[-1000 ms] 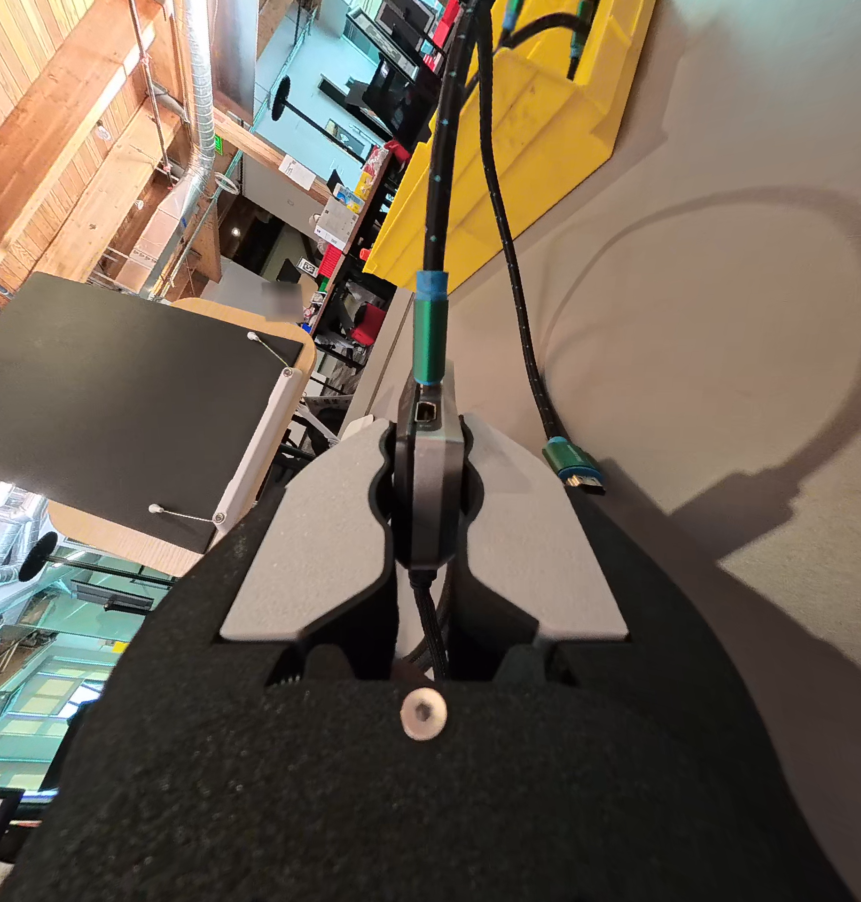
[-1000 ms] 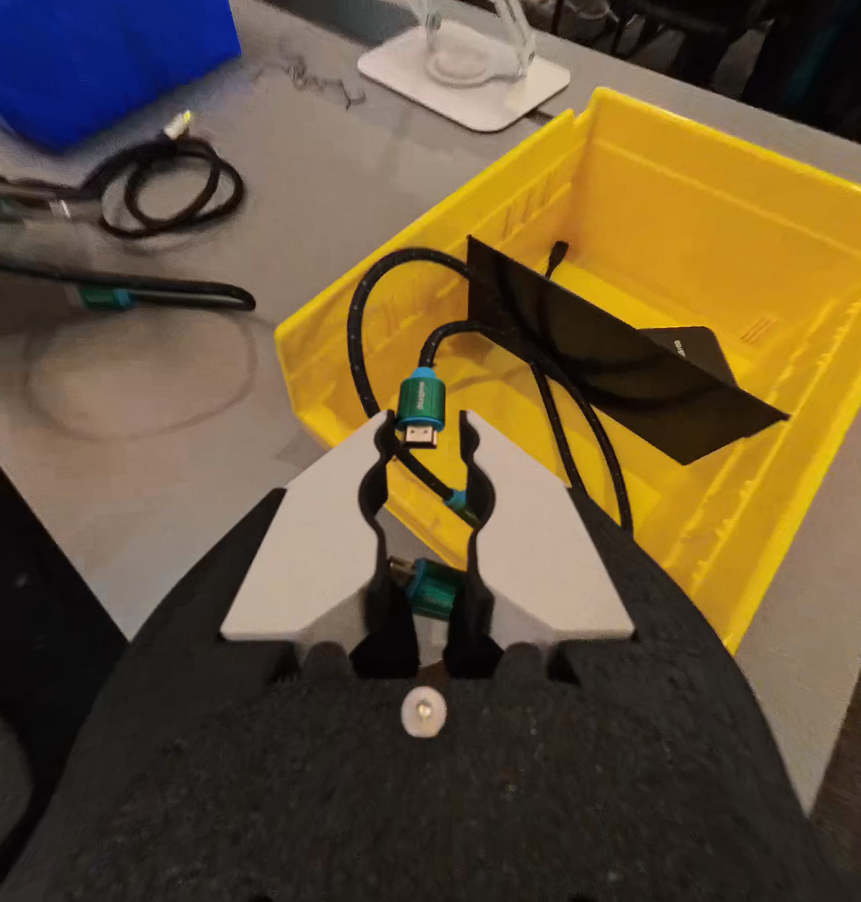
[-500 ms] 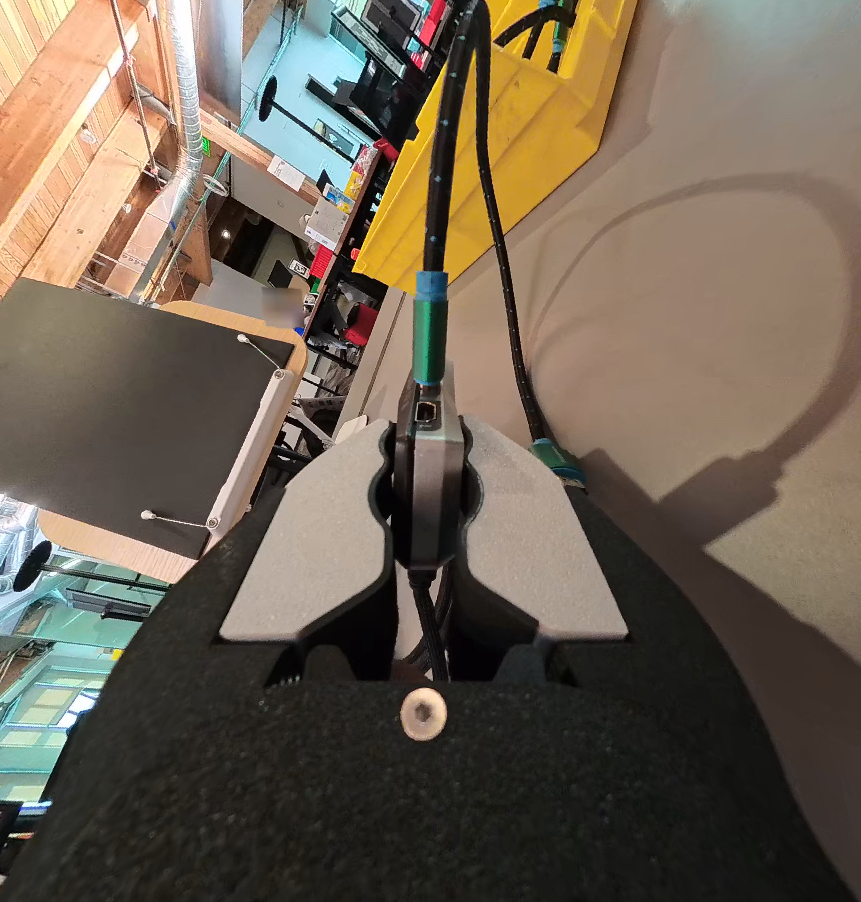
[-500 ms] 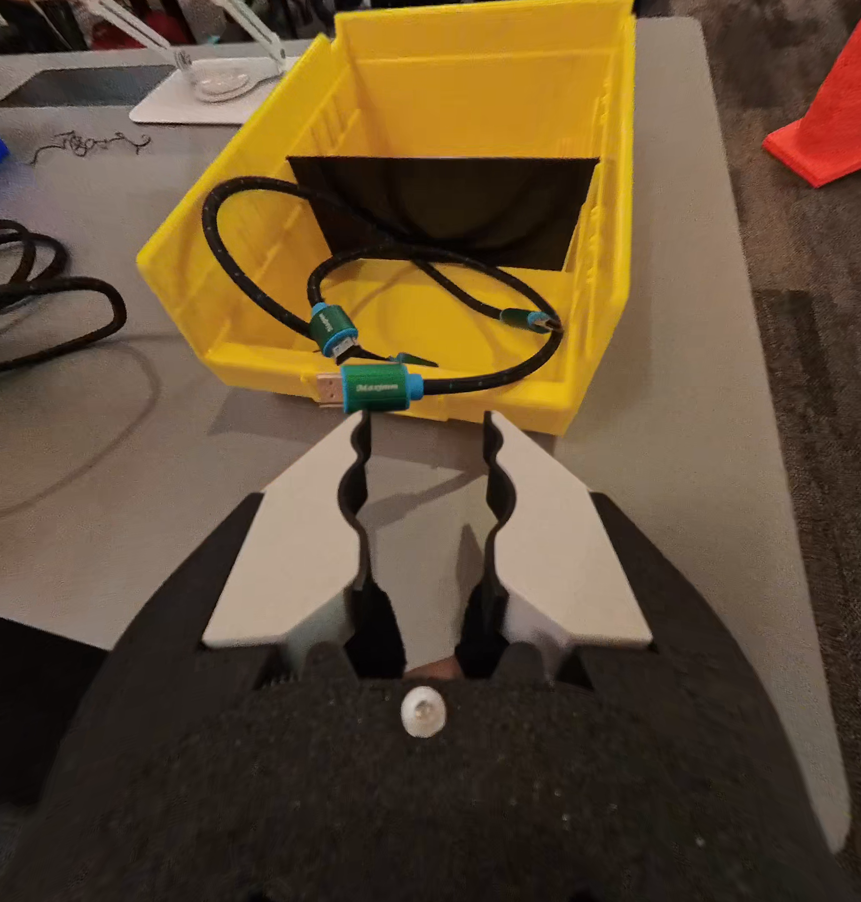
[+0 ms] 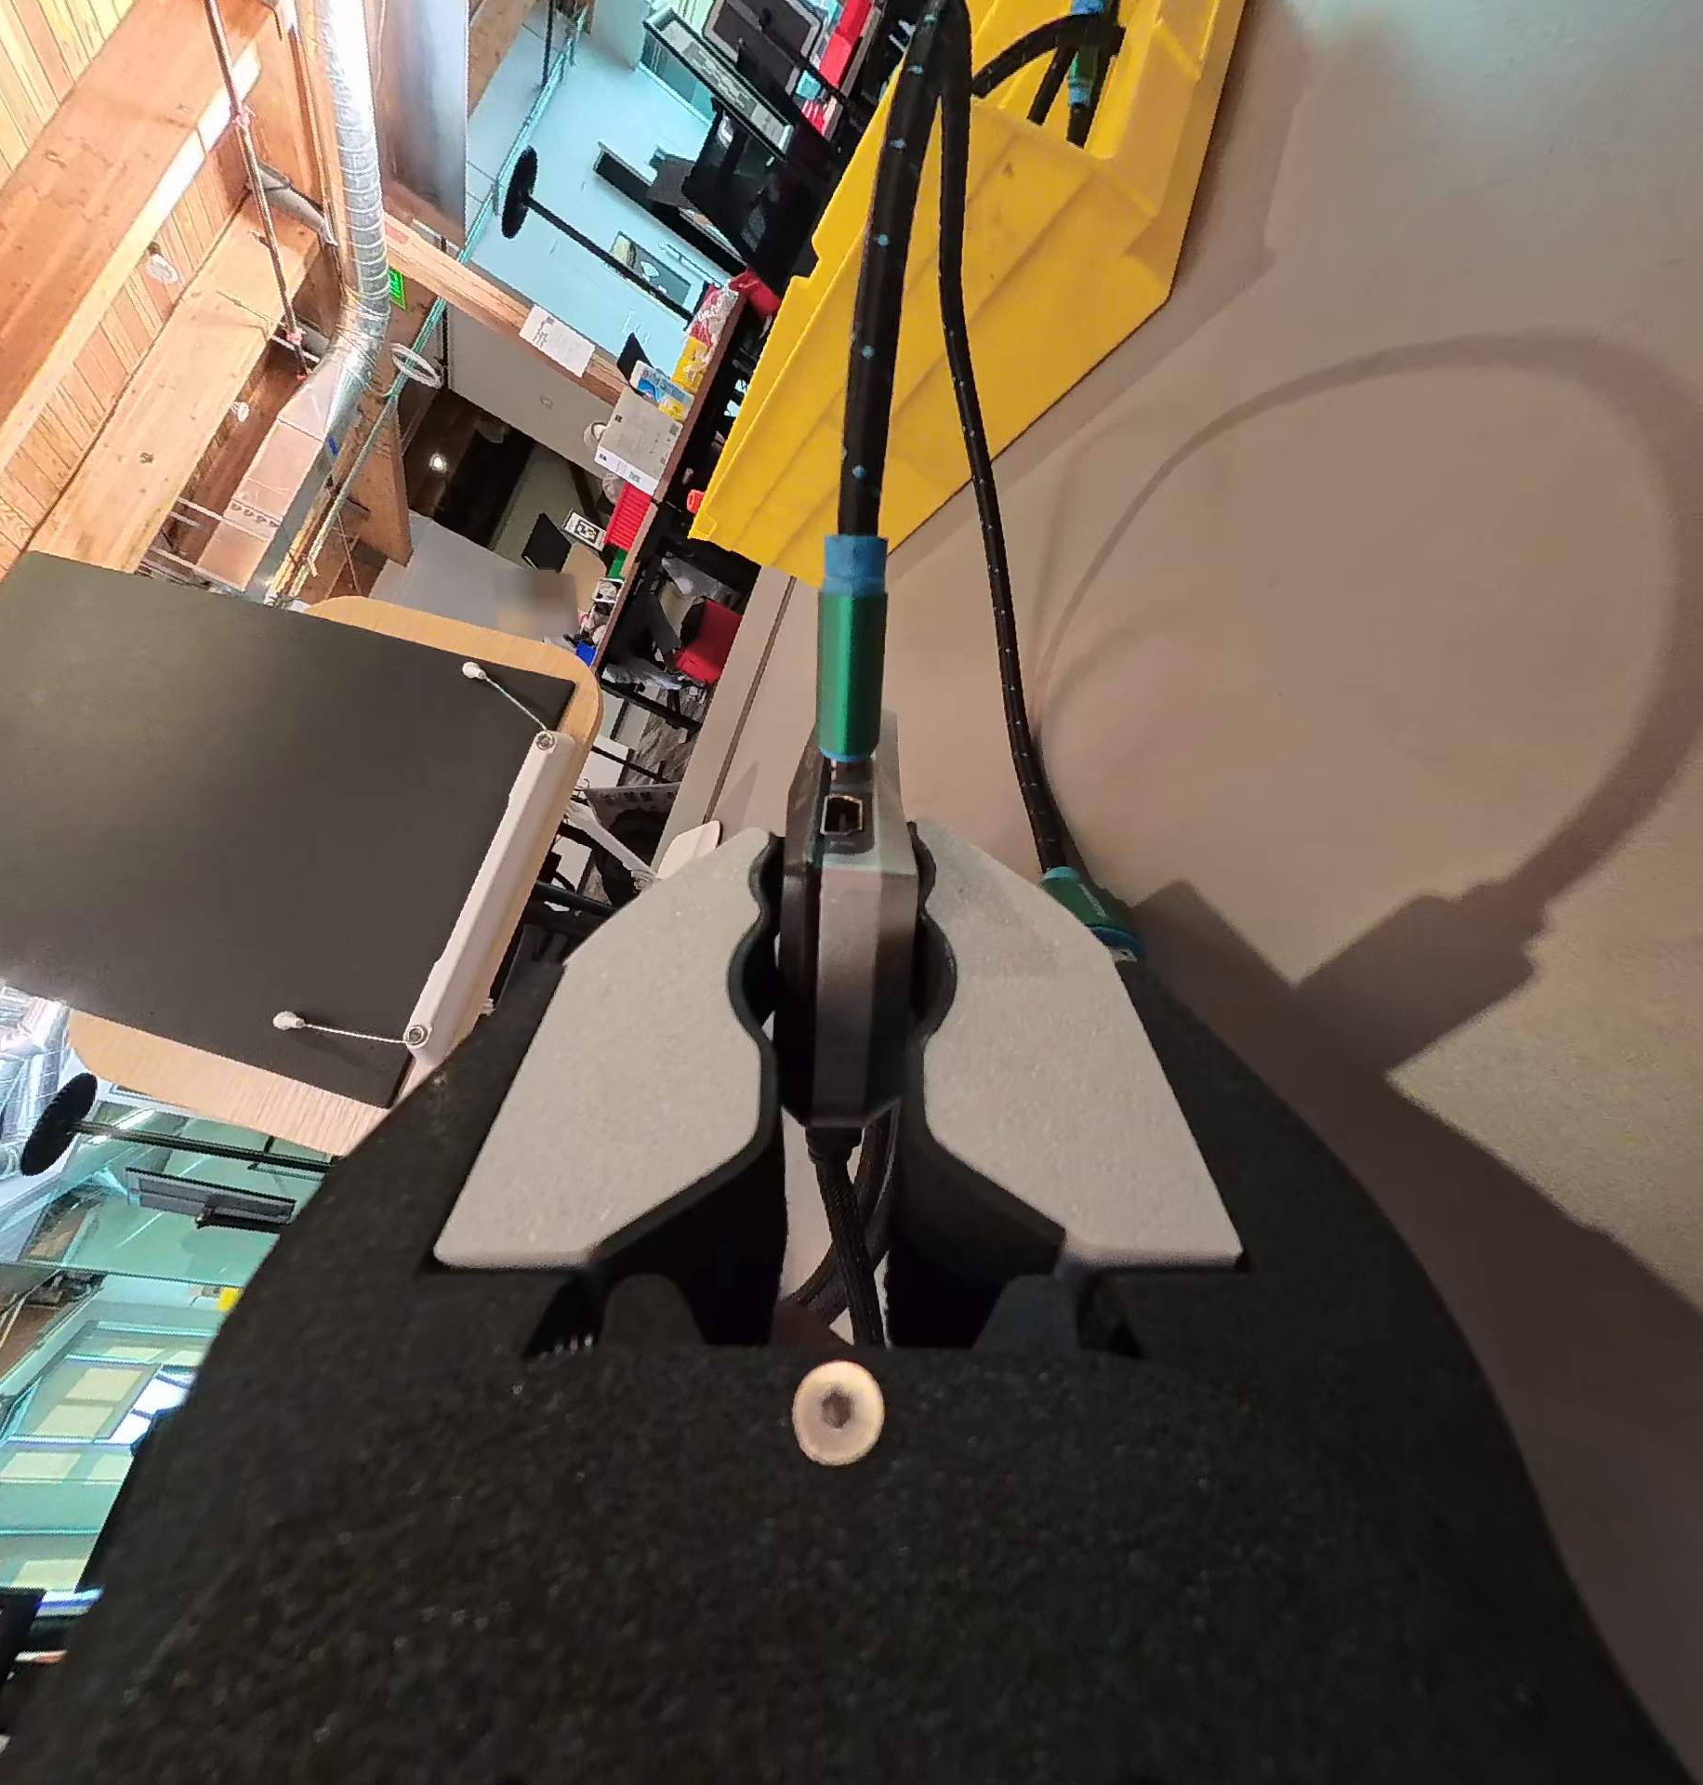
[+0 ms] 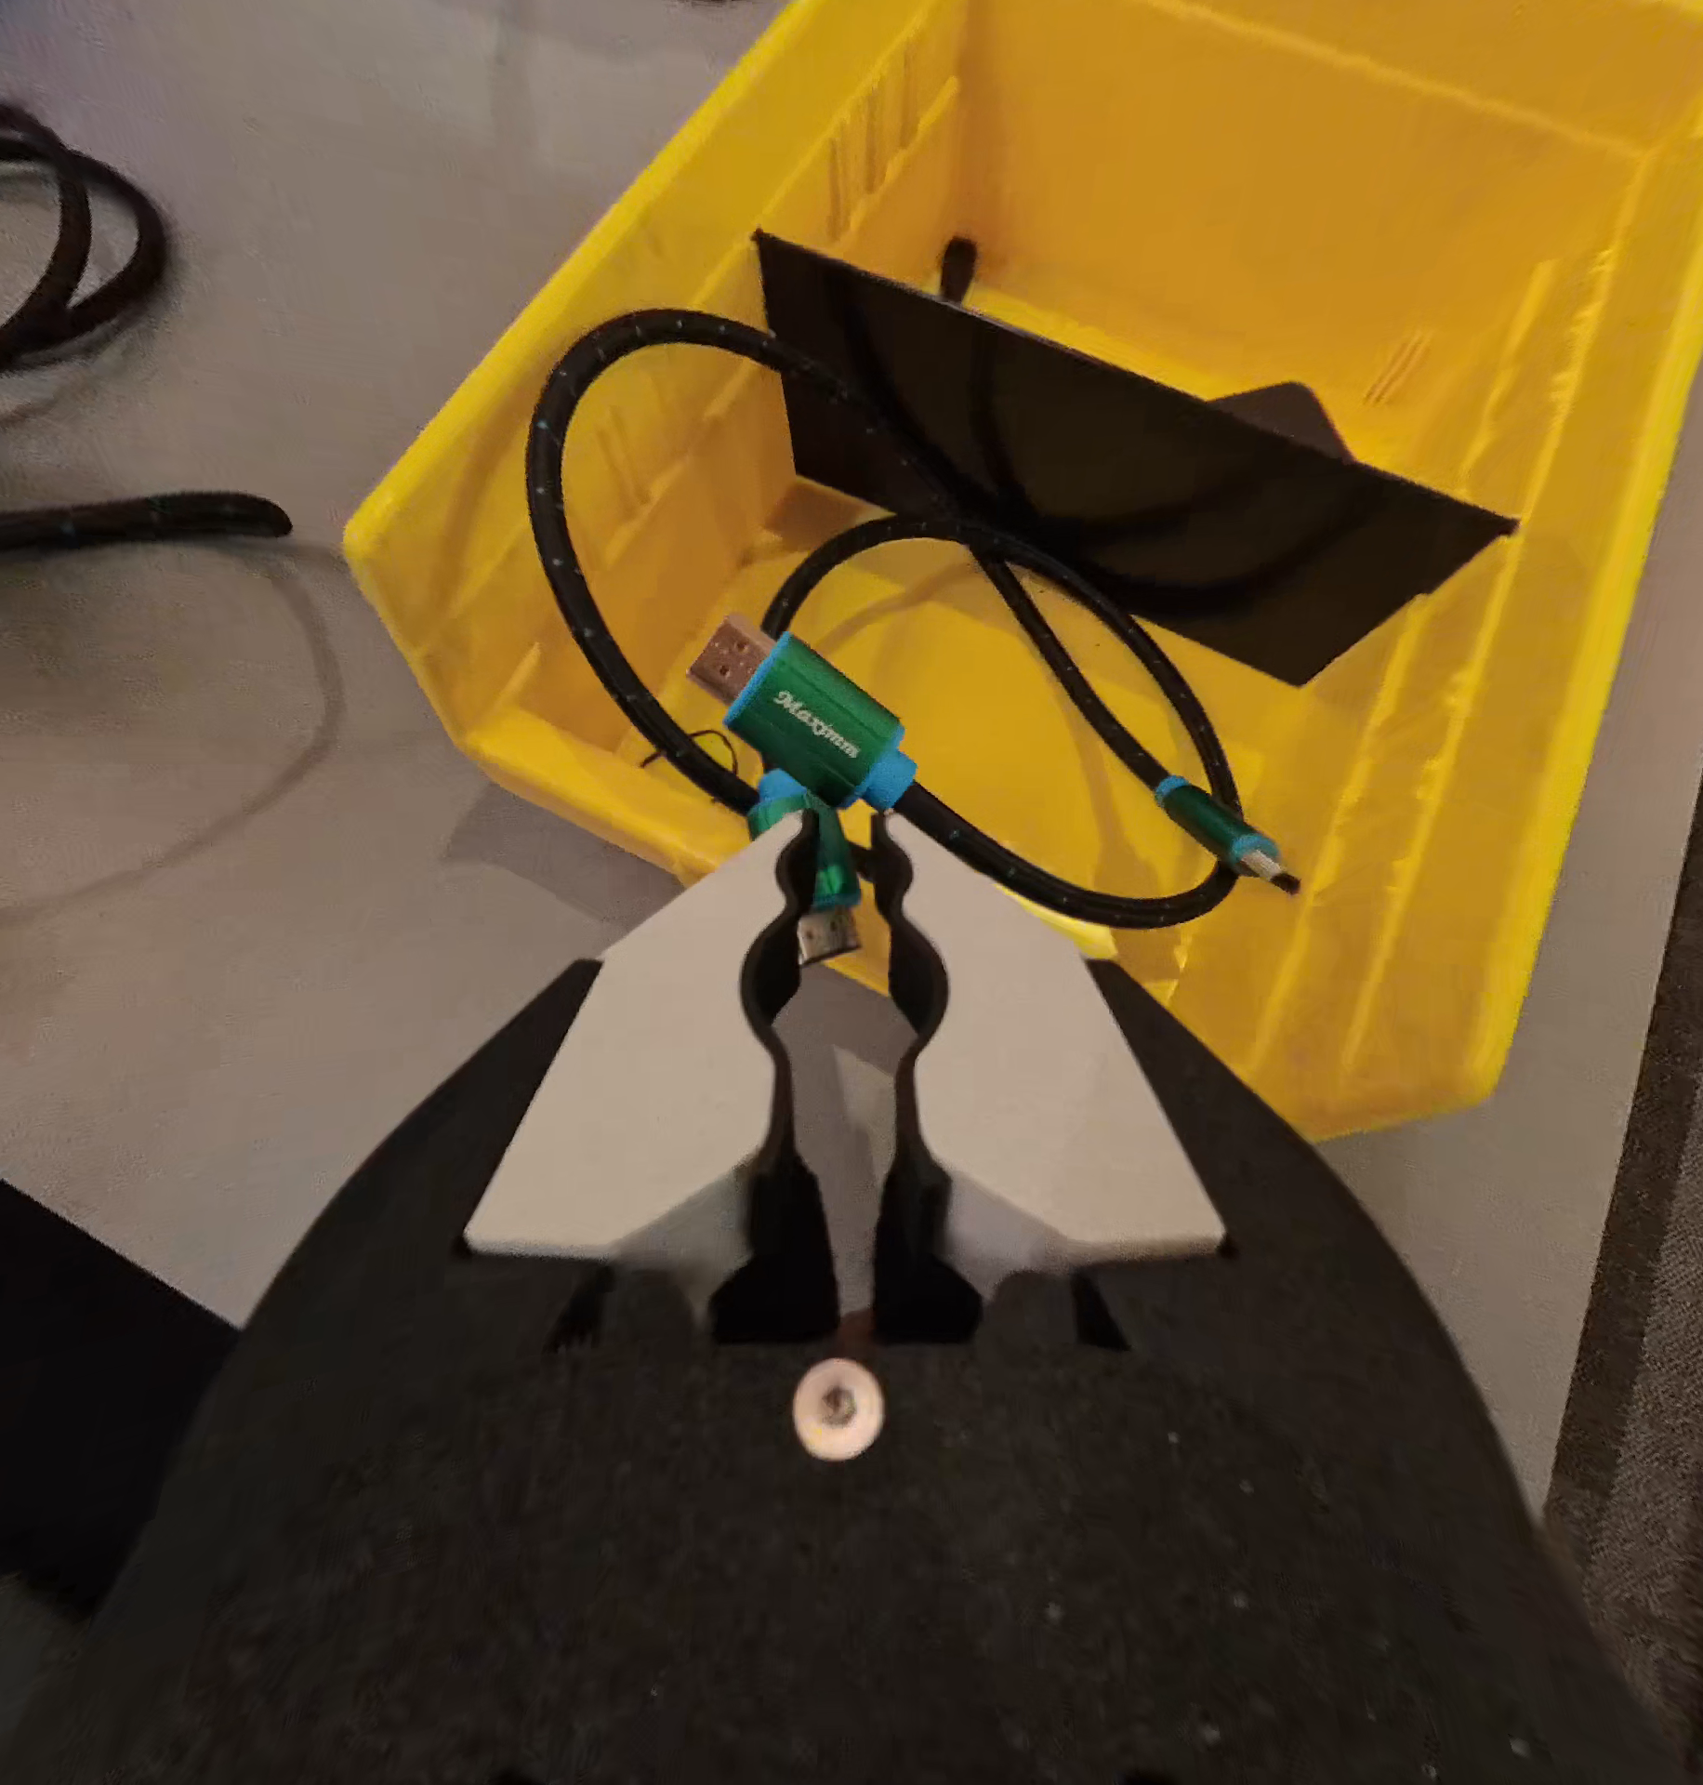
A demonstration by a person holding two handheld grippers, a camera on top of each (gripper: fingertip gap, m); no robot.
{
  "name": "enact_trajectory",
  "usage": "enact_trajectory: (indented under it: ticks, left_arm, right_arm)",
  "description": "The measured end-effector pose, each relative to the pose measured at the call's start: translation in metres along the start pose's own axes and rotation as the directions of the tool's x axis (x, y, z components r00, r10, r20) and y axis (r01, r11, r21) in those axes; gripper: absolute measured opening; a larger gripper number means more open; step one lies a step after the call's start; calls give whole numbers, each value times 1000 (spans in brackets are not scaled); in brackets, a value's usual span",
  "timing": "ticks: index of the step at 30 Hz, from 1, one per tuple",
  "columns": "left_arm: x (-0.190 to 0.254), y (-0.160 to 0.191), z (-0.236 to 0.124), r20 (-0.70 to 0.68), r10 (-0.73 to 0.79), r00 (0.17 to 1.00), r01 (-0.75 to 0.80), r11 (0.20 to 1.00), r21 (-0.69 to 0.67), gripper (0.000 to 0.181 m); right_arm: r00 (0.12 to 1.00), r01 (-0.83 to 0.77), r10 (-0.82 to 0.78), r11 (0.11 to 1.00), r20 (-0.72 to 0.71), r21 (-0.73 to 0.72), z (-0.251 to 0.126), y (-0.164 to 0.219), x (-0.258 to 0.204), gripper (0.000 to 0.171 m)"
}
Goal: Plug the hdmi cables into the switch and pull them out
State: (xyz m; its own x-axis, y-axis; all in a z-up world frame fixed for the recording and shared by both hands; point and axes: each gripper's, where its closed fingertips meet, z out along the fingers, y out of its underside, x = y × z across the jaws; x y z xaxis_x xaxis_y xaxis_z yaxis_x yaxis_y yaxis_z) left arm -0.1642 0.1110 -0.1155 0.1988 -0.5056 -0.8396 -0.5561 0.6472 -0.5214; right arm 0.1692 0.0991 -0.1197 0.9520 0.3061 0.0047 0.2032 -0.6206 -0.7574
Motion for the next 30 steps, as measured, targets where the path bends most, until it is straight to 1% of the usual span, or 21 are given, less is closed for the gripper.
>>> enact_trajectory:
  ticks: [2,4,5,7,9,11,15,16,17,19,20,21,22,23,25,27,28,30]
  left_arm:
    - [0,0,0,-1,0,1000,0,1000,-2,22]
    - [1,-1,0,-3,4,1000,-4,1000,-2,22]
    - [1,-1,-1,-3,6,1000,-6,1000,-2,22]
    - [1,-2,-1,-1,7,1000,-7,1000,-6,22]
    - [0,-1,-2,2,2,1000,-2,1000,-10,23]
    - [-1,1,-3,4,-6,1000,6,1000,-11,22]
    - [-5,1,-3,25,-28,999,28,1000,-2,22]
    - [-7,1,-3,32,-36,999,36,999,1,22]
    - [-9,1,-3,41,-45,998,45,999,6,22]
    - [-12,0,-4,53,-61,997,60,998,12,22]
    - [-14,0,-4,60,-68,996,67,998,15,22]
    - [-15,0,-3,65,-76,995,75,997,18,22]
    - [-17,0,-3,71,-82,994,81,997,20,22]
    - [-17,-1,-3,75,-88,993,87,996,22,22]
    - [-18,-3,-2,78,-93,993,91,996,25,22]
    - [-17,-4,-1,81,-85,993,84,996,22,22]
    - [-16,-5,-1,83,-84,993,82,996,21,22]
    - [-14,-7,0,82,-84,993,82,996,23,22]
  right_arm:
    - [997,14,-10,998,72,-58,7,-2,-2,7]
    - [983,26,-4,992,183,-121,8,-3,-5,4]
    - [971,18,20,988,238,-153,6,-2,-6,4]
    - [946,-6,84,970,315,-242,-3,4,-9,12]
    - [945,21,86,946,315,-322,-16,16,-10,21]
    - [968,64,19,946,251,-318,-29,19,-8,22]
    - [991,92,-71,978,117,-185,-46,1,-20,23]
    - [991,98,-86,989,106,-113,-49,-10,-32,23]
    - [985,104,-102,994,139,-11,-50,-25,-55,24]
    - [951,90,-139,979,276,182,-48,-47,-120,24]
    - [919,71,-154,970,363,233,-42,-49,-157,24]
    - [881,46,-159,966,446,255,-32,-46,-193,24]
    - [856,27,-160,964,492,266,-18,-41,-224,27]
    - [849,17,-161,960,503,280,-2,-37,-248,31]
    - [891,-62,-113,930,440,363,27,-48,-271,35]
    - [907,-93,-91,908,411,408,37,-62,-289,36]
    - [911,-83,-105,901,399,426,39,-70,-298,36]
    - [936,-42,-136,873,325,485,41,-83,-302,36]
